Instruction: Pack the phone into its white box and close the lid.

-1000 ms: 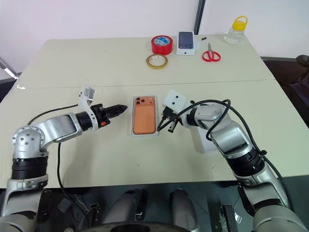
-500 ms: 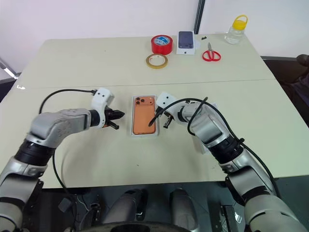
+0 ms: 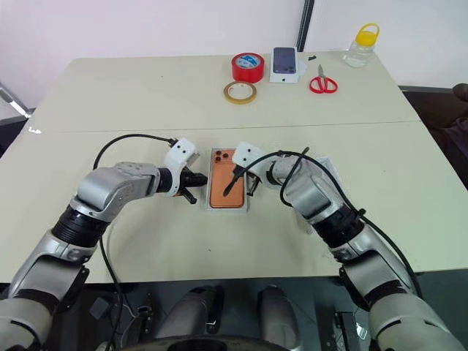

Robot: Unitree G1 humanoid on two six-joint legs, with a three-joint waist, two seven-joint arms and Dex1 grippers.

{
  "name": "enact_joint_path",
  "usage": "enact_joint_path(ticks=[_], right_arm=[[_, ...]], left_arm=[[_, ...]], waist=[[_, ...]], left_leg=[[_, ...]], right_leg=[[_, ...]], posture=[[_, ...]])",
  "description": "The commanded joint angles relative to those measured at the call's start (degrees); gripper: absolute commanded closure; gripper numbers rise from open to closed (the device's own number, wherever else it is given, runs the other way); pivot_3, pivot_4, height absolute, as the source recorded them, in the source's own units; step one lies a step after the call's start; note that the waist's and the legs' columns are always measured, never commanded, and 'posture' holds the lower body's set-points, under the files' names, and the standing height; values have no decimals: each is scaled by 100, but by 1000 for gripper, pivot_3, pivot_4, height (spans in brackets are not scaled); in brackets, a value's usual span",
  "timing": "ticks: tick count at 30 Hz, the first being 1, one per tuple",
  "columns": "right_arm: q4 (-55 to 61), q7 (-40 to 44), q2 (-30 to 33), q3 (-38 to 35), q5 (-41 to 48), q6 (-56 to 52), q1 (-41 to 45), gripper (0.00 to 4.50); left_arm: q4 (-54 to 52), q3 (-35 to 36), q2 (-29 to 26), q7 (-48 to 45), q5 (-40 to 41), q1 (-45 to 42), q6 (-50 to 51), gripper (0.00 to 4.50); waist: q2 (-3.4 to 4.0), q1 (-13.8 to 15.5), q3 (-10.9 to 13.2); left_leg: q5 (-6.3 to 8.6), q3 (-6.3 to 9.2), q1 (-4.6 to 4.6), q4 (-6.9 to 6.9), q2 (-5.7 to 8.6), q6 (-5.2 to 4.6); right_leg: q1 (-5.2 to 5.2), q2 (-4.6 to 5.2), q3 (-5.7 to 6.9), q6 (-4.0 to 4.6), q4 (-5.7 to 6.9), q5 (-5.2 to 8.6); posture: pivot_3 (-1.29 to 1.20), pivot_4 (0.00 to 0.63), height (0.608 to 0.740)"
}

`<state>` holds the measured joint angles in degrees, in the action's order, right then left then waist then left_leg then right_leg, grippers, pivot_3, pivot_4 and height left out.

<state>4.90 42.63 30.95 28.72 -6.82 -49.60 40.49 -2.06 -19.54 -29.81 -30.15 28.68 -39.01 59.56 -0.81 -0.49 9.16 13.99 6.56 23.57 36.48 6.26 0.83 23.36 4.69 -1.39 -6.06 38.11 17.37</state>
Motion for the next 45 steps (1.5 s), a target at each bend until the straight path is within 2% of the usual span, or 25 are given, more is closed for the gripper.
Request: enact_joint_path(ticks=[1,10,17,20,35,40,45], right_arm=[[1083,301,300,-136,170,-215,-292,4500],[2362,503,1295,-563,337,-940,-1217,4500],[2590,466,1489,-599,358,-1134,-1442,4500],[2621,426,1541,-604,332,-1166,-1546,4500],[2503,458,1678,-716,341,-1093,-1519,4500],[2586,591,1860,-1233,632,-1222,-1400,4500],[2785,981,2292,-2051,1228,-1470,-1385,4500]], left_arm=[[-643,-310,479,-390,252,-72,210,4467],[-891,-713,1212,-558,88,-93,559,4467],[-651,-611,1321,-537,-112,-106,506,4467],[-371,-357,1358,-428,-207,-95,475,4467],[-255,-110,1366,-419,-384,-44,489,4467],[-448,-116,1158,-566,-419,18,466,4467],[-920,93,724,-923,-249,247,355,4467]], waist=[[0,13,0],[-1,-4,1],[-2,-5,1],[-2,5,1],[-2,-19,1],[-2,-18,1],[-2,-5,2]], left_leg=[[0,0,1,0,0,0],[1,1,-1,0,-4,-1],[1,0,-2,5,-5,-1],[1,0,-2,10,-4,-2],[2,1,-4,29,-8,-4],[3,0,-4,30,-7,-4],[5,0,-2,30,-8,-8]], right_leg=[[-1,0,0,0,0,0],[-2,-2,1,0,3,0],[-6,-2,0,-1,3,0],[-11,-2,1,-1,1,0],[-19,-6,3,-1,6,0],[-18,-6,3,-1,6,0],[-18,-5,3,-1,4,0]], posture=[[0,150,740],[0,150,740],[0,150,740],[0,150,740],[0,150,740],[0,150,740],[0,150,740]])
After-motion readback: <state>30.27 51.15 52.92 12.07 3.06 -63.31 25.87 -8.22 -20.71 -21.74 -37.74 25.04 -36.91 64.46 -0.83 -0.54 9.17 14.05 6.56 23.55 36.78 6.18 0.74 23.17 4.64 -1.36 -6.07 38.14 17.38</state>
